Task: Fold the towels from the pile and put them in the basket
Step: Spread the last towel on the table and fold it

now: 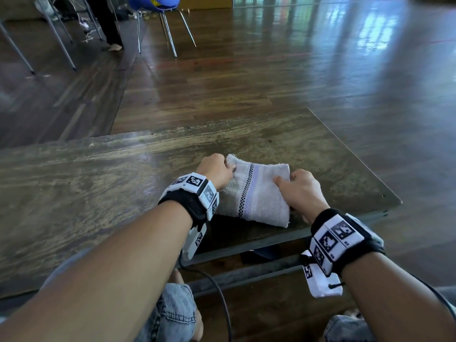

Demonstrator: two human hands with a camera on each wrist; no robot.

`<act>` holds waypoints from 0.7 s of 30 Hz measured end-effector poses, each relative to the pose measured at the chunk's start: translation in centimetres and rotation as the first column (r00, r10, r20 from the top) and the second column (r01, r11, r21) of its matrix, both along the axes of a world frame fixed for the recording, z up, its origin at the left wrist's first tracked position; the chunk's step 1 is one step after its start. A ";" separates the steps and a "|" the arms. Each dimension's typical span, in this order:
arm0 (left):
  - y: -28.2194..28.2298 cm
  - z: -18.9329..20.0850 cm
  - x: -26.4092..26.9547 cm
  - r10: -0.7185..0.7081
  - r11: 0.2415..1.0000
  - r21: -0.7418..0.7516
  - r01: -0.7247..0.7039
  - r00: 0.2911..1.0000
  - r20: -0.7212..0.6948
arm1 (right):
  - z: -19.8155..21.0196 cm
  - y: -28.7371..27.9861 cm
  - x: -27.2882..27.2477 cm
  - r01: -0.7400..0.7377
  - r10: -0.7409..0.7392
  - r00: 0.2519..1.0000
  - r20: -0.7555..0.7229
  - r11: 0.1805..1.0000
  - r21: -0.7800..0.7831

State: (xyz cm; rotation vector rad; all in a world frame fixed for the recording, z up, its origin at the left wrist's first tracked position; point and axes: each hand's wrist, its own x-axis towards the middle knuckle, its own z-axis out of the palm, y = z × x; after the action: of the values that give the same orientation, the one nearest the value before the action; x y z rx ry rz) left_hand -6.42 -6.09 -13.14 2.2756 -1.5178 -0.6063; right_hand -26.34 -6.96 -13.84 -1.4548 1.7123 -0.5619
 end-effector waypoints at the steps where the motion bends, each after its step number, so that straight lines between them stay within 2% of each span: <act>1: 0.1 0.2 -0.1 0.003 1.000 0.012 -0.003 1.000 -0.005 | 0.0 0.1 0.1 0.000 -0.002 0.997 -0.072 0.999 -0.032; 3: 0.3 0.7 -0.1 0.018 0.998 0.053 -0.016 0.999 -0.036 | 0.1 0.5 0.1 -0.082 0.028 0.964 -0.263 0.977 -0.198; 5: 0.4 1.4 -0.1 0.061 0.996 0.077 -0.053 0.992 -0.107 | 0.3 0.7 -0.1 -0.278 0.142 0.919 -0.369 0.895 -0.349; 7: 0.7 2.3 0.0 0.090 0.994 0.074 -0.078 0.981 -0.171 | 0.4 0.7 -0.3 -0.464 0.303 0.852 -0.427 0.814 -0.350; 8: 0.8 2.6 0.0 0.089 0.994 0.075 -0.077 0.981 -0.174 | 0.4 0.6 -0.5 -0.506 0.347 0.828 -0.440 0.800 -0.323; 11: 0.9 2.8 -0.2 0.053 0.998 0.031 -0.049 0.989 -0.135 | 0.3 0.7 -1.0 -0.483 0.322 0.824 -0.465 0.830 -0.281; 14: 0.9 2.8 -0.6 0.003 0.977 -0.211 -0.029 0.992 -0.124 | 0.8 1.0 -1.2 -0.446 0.274 0.792 -0.545 0.870 -0.211; 16: 0.8 2.8 -0.7 -0.080 0.930 -0.356 0.086 0.996 0.030 | 1.4 1.1 -1.2 -0.413 0.299 0.790 -0.535 0.905 -0.103; 18: 1.2 2.9 -1.1 -0.138 0.912 -0.355 0.204 0.969 0.204 | 1.8 1.5 -1.0 -0.385 0.326 0.812 -0.485 0.923 -0.023; 19: 1.5 2.7 -1.4 -0.133 0.924 -0.316 0.213 0.958 0.255 | 1.9 1.8 -0.9 -0.366 0.308 0.826 -0.472 0.930 -0.034; 21: 2.4 2.2 -2.2 -0.079 0.945 -0.279 0.171 0.947 0.310 | 1.9 2.5 -0.5 -0.309 0.181 0.853 -0.489 0.931 -0.195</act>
State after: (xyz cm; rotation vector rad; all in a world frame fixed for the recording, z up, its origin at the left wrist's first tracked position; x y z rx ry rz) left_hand -8.66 -3.73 -10.90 2.1086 -1.7655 -0.0501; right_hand -26.88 -4.44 -11.98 -2.1071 1.8090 -0.3241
